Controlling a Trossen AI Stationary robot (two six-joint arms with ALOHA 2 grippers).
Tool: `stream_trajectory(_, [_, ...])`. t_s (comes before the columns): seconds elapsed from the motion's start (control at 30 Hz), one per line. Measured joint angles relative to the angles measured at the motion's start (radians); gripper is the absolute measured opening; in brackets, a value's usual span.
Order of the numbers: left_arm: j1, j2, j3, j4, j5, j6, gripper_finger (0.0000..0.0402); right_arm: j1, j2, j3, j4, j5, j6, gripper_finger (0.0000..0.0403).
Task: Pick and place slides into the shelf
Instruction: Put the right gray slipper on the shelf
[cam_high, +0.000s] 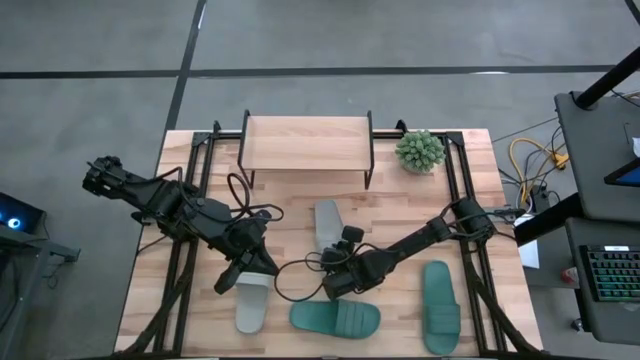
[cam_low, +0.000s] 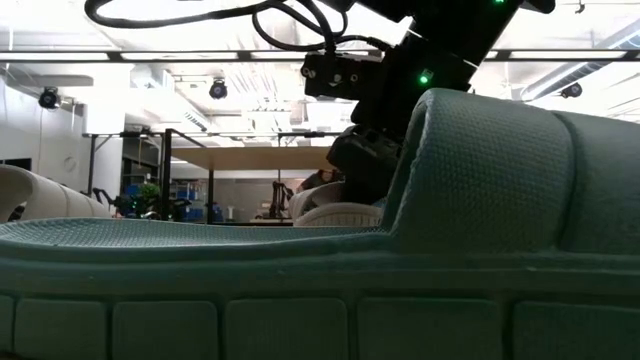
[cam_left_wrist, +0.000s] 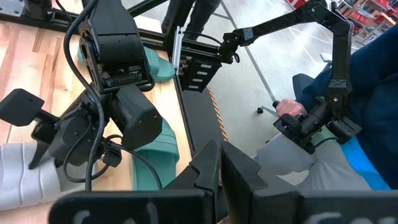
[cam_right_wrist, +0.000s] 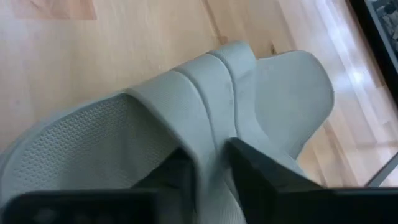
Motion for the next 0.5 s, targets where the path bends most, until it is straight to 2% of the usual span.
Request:
stream_trajectory(0.13, [0.000,0.000,0.000,0.000,0.000,0.000,0.0000,-0.001,0.000,0.001,0.000,-0.035,-0.015,0.0017])
stream_trajectory(0.5, [0.000,0.000,0.000,0.000,0.000,0.001,0.0000,-0.003,0.000,0.001,0.000,-0.066,-0.027,0.0013])
